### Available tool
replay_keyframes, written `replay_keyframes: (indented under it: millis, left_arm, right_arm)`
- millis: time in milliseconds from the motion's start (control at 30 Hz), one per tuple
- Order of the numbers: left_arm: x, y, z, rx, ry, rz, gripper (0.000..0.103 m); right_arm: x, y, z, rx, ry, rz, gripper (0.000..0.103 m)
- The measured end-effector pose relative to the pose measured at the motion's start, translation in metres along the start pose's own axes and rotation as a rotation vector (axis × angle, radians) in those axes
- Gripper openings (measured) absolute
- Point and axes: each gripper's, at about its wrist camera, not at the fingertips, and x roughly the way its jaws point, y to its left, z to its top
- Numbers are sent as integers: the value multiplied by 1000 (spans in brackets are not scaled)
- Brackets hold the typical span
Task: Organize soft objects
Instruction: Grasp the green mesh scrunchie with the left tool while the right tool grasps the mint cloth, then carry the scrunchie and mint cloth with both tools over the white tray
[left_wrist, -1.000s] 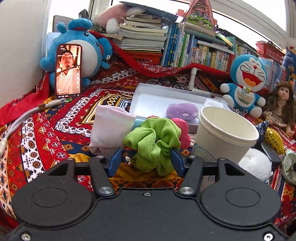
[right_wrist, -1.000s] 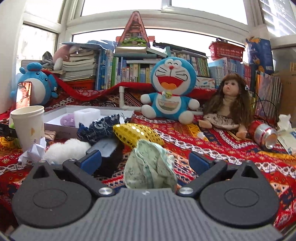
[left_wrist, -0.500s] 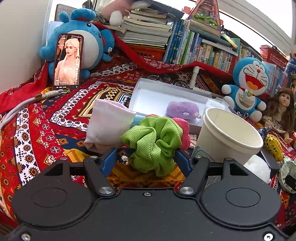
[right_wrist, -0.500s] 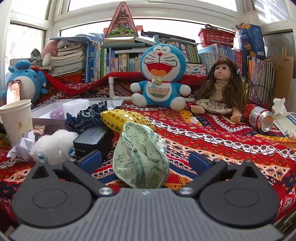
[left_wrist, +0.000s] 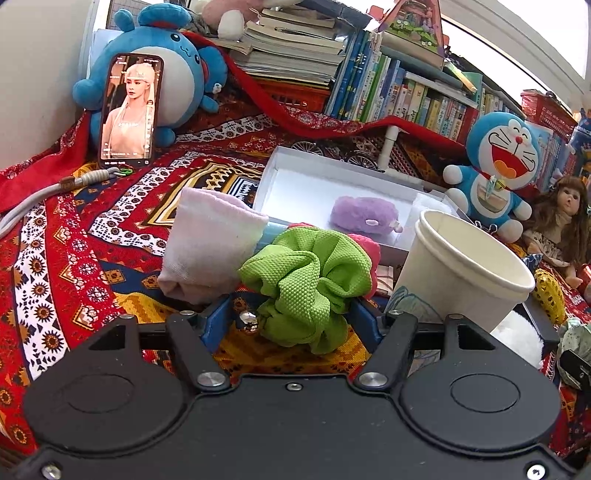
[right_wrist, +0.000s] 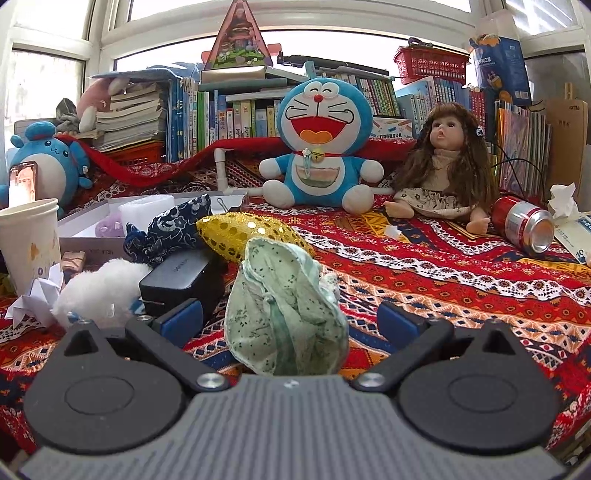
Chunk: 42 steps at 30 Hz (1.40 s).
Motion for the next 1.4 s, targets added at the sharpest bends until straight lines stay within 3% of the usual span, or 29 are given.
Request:
replay_keyframes:
  millis: [100, 200, 267, 367, 767, 1100, 1400]
  left_arm:
    - [1, 1, 0, -1, 12, -17, 49]
    - [-2, -1, 1, 14, 4, -15, 37]
    - [-5, -4, 2, 33, -5, -15, 33]
    - [-11, -7, 4, 60, -13, -21, 32]
    - [-46, -3, 26, 18, -128, -25, 31]
    - [-53, -3, 46, 21, -136, -38, 32]
    - [-54, -3, 70, 31, -172, -35, 32]
  right_arm:
    - [-1, 0, 0, 12, -1, 1, 99]
    - [-4, -2, 0, 38, -19, 1, 85]
    - [-3, -1, 2, 43, -20, -5, 68]
    - [-1, 1, 3, 36, -3, -17, 50]
    - [-14, -2, 22, 58, -61, -21, 44]
    - [-25, -1, 50, 51, -141, 2, 44]
    - [-20, 6, 70, 71, -161, 56, 44]
